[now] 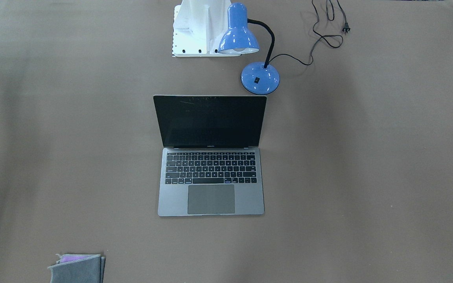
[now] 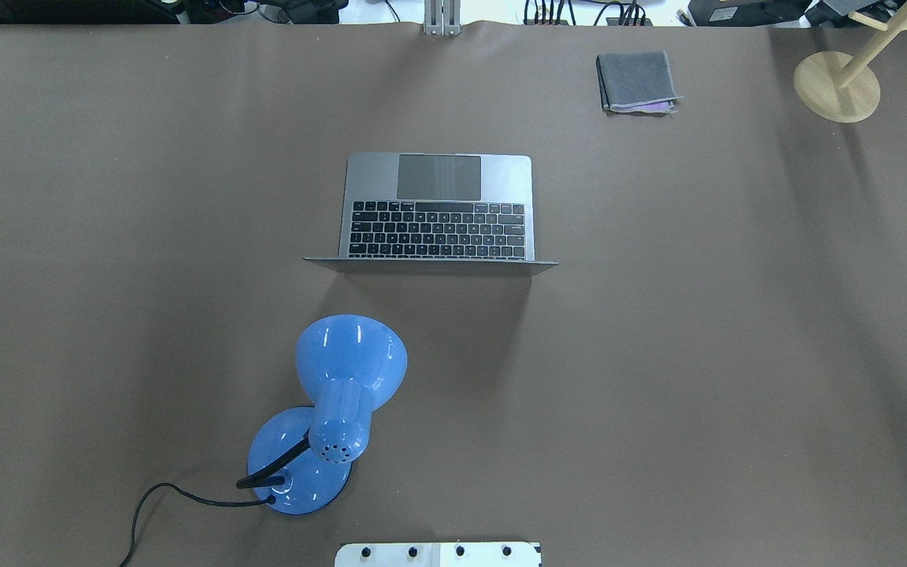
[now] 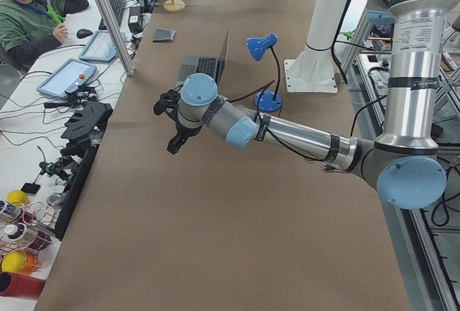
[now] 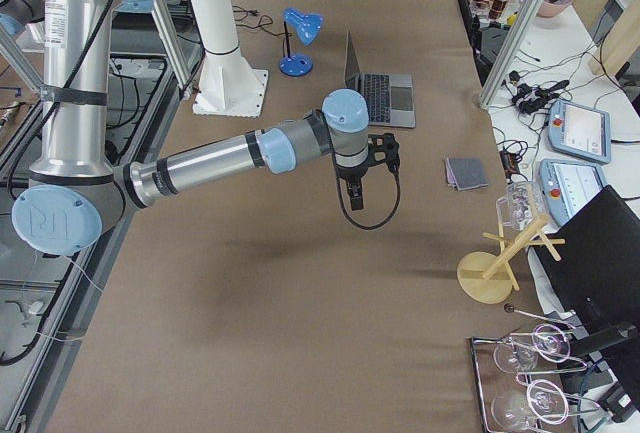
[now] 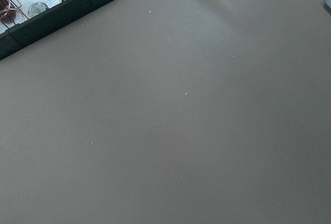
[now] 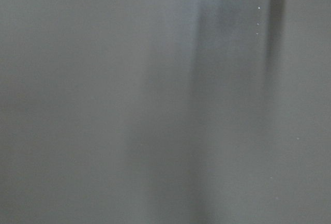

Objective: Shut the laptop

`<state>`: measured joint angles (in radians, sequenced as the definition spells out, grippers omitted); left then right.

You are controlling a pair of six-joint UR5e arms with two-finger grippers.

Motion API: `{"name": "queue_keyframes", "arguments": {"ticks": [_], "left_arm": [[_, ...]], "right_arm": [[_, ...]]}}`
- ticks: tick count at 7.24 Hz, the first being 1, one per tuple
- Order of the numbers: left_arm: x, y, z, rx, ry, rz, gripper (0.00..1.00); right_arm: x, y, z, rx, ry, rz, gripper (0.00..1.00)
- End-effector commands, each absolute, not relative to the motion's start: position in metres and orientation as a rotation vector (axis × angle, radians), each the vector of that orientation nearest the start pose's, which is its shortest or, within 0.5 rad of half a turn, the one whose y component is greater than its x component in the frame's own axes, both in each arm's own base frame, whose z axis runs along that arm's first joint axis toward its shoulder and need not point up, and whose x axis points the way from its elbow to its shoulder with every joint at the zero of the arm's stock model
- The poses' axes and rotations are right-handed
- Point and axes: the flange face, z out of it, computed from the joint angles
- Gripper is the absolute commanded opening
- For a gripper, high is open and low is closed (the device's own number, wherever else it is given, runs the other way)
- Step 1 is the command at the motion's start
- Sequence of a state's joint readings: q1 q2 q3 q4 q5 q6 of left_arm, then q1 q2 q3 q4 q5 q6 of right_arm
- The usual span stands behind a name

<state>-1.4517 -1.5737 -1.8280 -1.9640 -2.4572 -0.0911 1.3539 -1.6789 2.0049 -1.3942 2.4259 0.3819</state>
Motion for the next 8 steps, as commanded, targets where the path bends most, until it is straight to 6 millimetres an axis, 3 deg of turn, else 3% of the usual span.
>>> {"name": "queue_keyframes", "arguments": {"ticks": [1, 2, 3, 4, 5, 6, 7, 8], "left_arm": [[0.059, -0.491, 0.459, 0.414, 1.071, 0.244, 0.98], [0.100, -0.481, 0.447, 0.378, 1.134, 0.235, 0.98], [0.139, -0.467, 0.434, 0.351, 1.205, 0.227, 0.98], [0.168, -0.452, 0.423, 0.319, 1.272, 0.228, 0.98], [0.192, -0.439, 0.415, 0.288, 1.318, 0.245, 0.88], [0.219, -0.433, 0.396, 0.223, 1.366, 0.225, 0.30], [0.250, -0.431, 0.374, 0.213, 1.391, 0.213, 0.00], [0.297, -0.410, 0.363, 0.208, 1.409, 0.218, 0.00]], "right_arm": [[-0.096, -0.436, 0.436, 0.201, -1.069, 0.027, 0.98], [-0.119, -0.428, 0.424, 0.202, -1.121, 0.071, 0.92], [-0.145, -0.418, 0.413, 0.199, -1.167, 0.109, 0.79], [-0.169, -0.407, 0.403, 0.179, -1.211, 0.123, 0.57], [-0.185, -0.399, 0.398, 0.163, -1.231, 0.117, 0.25], [-0.199, -0.389, 0.391, 0.153, -1.244, 0.077, 0.00], [-0.212, -0.381, 0.383, 0.166, -1.246, 0.062, 0.00], [-0.233, -0.368, 0.374, 0.104, -1.254, 0.144, 0.00]]}}
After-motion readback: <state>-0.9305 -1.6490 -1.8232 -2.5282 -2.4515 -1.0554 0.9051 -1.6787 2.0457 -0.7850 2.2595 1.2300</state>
